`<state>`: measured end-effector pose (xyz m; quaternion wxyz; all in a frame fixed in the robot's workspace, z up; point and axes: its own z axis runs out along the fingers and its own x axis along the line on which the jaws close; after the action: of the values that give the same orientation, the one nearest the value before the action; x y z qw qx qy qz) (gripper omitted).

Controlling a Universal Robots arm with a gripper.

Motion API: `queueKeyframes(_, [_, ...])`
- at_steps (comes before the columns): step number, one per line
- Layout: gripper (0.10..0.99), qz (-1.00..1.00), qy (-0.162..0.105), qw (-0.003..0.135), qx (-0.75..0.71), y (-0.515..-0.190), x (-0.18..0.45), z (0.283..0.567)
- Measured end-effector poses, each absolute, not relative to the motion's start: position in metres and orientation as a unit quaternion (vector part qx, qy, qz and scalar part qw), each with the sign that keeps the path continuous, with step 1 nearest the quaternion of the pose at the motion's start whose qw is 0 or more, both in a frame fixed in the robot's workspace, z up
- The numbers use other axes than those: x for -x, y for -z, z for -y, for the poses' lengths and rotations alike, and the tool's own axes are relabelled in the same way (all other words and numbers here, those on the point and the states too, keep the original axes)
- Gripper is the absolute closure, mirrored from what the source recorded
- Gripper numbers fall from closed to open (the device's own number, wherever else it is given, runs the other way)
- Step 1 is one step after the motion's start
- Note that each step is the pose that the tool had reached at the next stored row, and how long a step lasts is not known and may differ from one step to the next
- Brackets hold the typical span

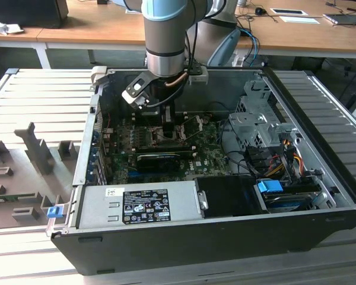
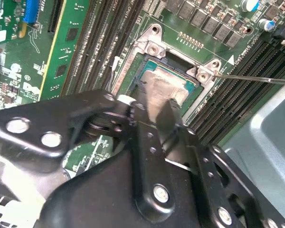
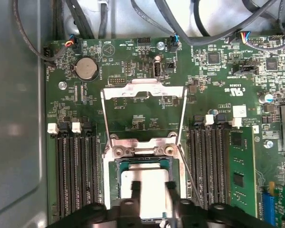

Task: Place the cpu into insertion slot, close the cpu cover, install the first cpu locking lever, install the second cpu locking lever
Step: 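Place the cpu into insertion slot, then close the cpu cover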

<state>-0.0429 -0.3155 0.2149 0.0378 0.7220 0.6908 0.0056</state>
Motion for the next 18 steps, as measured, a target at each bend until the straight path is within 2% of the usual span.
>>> queueKeyframes(1, [0.867,-0.691,-0.002,0.041,-0.722,-0.2165,0.0429,0.3155])
queueKeyframes(2, [0.867,-0.691,-0.002,0.042,-0.722,-0.2170,0.0428,0.3155])
queueKeyframes(4, [0.980,-0.691,-0.001,0.043,-0.722,-0.2186,0.0428,0.3155])
queueKeyframes(18, [0.980,-0.691,0.002,0.044,-0.722,-0.2239,0.0367,0.3157])
